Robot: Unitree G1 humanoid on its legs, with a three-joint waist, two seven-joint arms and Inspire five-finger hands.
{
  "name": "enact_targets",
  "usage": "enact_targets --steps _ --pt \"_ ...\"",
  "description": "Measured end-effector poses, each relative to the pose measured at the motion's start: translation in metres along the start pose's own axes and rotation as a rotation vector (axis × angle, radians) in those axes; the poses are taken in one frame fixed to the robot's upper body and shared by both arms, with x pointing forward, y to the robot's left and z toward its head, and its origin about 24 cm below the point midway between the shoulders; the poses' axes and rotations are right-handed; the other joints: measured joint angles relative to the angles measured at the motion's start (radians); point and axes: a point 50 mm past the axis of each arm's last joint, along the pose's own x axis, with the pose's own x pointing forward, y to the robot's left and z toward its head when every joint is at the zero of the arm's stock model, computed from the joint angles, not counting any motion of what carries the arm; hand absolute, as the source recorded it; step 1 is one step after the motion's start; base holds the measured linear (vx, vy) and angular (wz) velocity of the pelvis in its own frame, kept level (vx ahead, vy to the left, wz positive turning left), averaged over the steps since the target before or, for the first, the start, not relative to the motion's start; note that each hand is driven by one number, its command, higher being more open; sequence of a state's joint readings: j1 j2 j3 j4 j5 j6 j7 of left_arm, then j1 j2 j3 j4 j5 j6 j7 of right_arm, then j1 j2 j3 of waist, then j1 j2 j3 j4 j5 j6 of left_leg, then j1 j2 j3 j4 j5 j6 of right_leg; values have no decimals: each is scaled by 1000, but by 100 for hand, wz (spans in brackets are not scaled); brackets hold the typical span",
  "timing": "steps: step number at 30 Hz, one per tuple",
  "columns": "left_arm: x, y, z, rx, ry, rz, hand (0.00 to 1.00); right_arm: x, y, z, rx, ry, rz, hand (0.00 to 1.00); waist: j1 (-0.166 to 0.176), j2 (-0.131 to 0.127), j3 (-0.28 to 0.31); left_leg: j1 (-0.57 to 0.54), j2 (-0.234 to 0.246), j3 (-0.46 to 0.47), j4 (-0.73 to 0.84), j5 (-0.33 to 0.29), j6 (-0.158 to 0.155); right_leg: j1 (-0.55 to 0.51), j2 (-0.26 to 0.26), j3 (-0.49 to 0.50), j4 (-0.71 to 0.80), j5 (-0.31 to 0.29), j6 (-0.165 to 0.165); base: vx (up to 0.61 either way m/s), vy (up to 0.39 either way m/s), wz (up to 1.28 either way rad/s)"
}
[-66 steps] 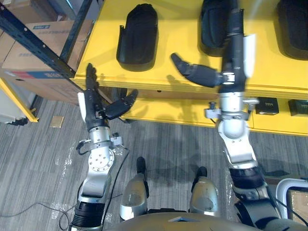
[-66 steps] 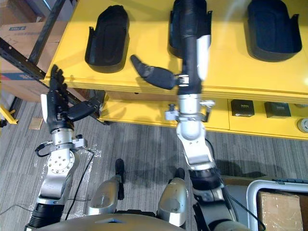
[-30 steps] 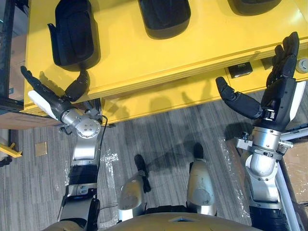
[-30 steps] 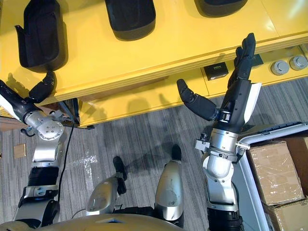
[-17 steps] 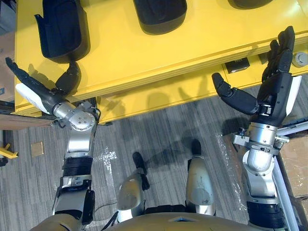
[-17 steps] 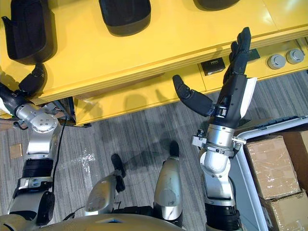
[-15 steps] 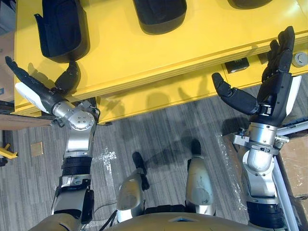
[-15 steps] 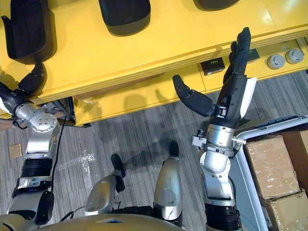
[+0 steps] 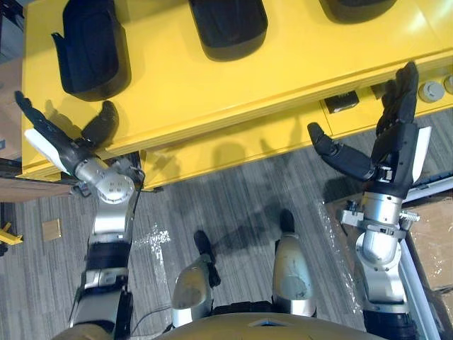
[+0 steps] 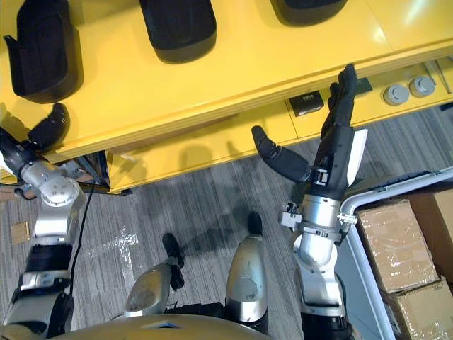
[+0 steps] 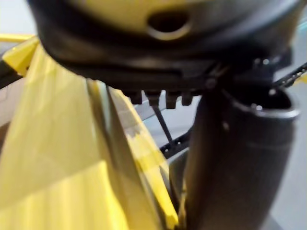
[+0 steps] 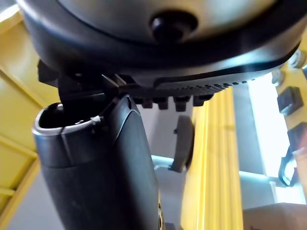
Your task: Walk over and take three plastic housings, then place them on the shelf
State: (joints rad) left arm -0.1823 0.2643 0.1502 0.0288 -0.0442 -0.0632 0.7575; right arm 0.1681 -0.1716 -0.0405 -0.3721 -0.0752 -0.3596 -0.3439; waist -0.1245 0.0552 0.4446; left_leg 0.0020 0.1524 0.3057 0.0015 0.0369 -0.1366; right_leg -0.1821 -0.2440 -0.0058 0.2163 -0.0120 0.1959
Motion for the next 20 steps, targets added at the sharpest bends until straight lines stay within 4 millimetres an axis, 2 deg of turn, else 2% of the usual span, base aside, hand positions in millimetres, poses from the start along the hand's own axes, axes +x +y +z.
enact_targets --steps 2,4,8,10,14,16,18,20 --pt "-36 3 -12 -71 61 -102 100 -10 1 -3 -62 23 -16 100 14 -7 -64 30 0 -11 -17 0 0 51 -2 -24 -34 0 0 143 11 16" --pt "-59 7 -18 -132 113 -167 100 -14 2 -4 -88 25 -6 100 19 -13 -109 50 1 -28 -25 -2 -1 99 -4 -51 -64 0 0 115 5 24" --pt "-90 17 -30 -157 185 -253 100 -22 5 -14 -81 77 -45 100 43 -23 -181 79 4 -60 -31 -10 -4 182 -5 -106 -116 2 5 55 -3 30" --pt "-101 28 -39 -105 228 -241 100 -33 6 -36 -137 175 -60 100 59 -25 -207 101 5 -71 -44 -11 -6 222 -5 -132 -133 2 5 8 -2 26" --pt "-118 50 -55 -17 293 -178 100 -70 -4 -74 -269 404 -100 100 92 -15 -238 111 6 -79 -65 -11 -9 246 -4 -155 -150 4 9 -20 1 15" --pt "-129 66 -71 94 342 -134 100 -97 -19 -93 -354 544 -175 100 97 1 -248 112 6 -87 -81 -6 -11 253 -3 -167 -157 5 9 -16 1 12" --pt "-138 79 -85 156 406 -85 100 -116 -34 -101 -417 635 -264 100 95 9 -258 112 8 -91 -85 -2 -14 259 0 -172 -166 7 9 10 -3 8" --pt "-152 94 -105 231 494 -38 100 -140 -55 -110 -439 761 -363 100 95 6 -272 117 11 -96 -84 4 -14 268 3 -181 -166 5 6 30 -10 6"
